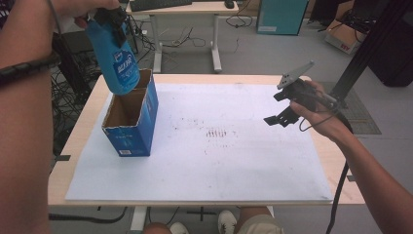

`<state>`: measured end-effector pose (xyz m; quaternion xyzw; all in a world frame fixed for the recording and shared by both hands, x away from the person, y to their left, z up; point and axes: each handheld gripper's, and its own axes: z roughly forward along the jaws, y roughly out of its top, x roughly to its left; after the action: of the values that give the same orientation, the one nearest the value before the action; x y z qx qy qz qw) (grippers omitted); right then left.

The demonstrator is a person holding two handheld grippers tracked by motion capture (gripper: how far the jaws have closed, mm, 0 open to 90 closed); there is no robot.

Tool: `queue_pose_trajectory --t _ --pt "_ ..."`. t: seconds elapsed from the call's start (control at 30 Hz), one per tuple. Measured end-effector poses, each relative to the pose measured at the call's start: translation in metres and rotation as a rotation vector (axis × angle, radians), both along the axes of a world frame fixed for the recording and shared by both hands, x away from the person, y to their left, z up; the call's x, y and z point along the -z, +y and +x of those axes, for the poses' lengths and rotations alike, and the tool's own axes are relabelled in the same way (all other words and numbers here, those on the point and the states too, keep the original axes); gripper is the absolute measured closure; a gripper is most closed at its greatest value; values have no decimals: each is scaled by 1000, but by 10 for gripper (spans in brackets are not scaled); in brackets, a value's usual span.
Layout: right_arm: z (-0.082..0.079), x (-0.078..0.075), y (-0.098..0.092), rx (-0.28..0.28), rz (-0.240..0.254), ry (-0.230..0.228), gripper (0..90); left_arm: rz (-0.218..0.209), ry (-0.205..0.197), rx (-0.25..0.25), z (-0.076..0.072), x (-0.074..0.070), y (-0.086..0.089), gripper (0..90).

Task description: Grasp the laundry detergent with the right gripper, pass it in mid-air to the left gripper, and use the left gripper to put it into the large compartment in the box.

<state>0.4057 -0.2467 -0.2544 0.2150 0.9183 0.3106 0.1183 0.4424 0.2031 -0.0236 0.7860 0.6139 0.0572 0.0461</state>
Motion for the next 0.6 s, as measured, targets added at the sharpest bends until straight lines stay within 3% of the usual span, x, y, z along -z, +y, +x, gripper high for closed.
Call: queue_pose_trajectory --t 0.17,0.33,0.6 --pt "0 0 -2 14 1 3 47 4 -16 -53 4 1 7 373" --pt "0 -2 -3 13 -9 0 48 -19 -16 -128 6 1 16 374" --pt "0 -4 -2 -3 -20 -6 49 -25 -14 -198 8 1 28 374"
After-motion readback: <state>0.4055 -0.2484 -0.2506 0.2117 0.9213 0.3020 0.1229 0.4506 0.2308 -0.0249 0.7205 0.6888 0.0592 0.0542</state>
